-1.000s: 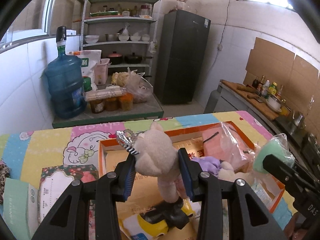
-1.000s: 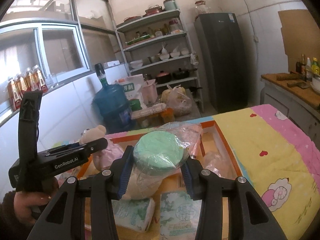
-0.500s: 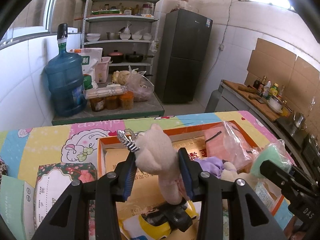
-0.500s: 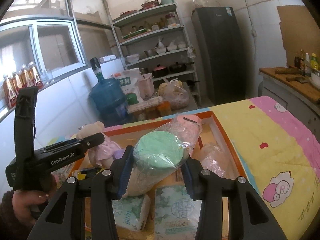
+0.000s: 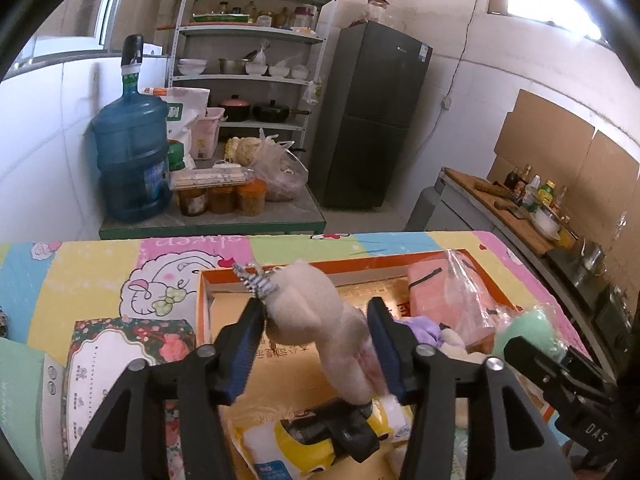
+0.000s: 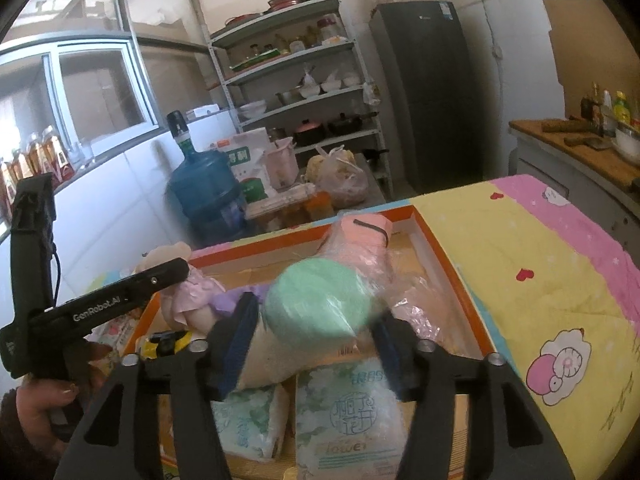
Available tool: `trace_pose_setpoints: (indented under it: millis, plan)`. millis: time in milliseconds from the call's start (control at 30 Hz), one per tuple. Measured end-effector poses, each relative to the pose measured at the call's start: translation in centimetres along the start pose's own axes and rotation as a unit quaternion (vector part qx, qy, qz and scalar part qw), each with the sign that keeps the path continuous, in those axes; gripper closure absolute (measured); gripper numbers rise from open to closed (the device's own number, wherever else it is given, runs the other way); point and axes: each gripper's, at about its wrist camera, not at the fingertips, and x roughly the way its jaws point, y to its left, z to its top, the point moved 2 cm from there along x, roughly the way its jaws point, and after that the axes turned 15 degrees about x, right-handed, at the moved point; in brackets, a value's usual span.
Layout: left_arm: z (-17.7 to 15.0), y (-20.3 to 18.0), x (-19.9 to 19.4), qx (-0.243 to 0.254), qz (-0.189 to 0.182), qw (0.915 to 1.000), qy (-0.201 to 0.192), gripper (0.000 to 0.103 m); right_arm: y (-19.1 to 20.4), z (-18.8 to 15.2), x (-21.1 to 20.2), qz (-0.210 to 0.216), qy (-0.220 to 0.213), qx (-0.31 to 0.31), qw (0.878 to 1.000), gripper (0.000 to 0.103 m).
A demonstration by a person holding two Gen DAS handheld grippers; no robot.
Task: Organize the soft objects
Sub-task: 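Lower the pink-dress toy with left gripper while right lowers the green item into the box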
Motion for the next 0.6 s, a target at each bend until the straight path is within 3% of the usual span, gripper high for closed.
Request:
trace_pose_setpoints:
  millis: [67, 600]
  plan:
    - [0.0, -0.2, -0.5, 0.002, 0.006, 0.9999, -0.009, 0.036, 0.0, 0.0, -0.1, 0.0, -0.003, 0.0, 1.0, 0.032]
    - [0.4, -0.5, -4.8, 0.005, 0.018, 0.9986, -0.049, 0.036, -0.7, 0.3, -2.6, 0.006, -0.062, 0.019, 0.998, 0.03]
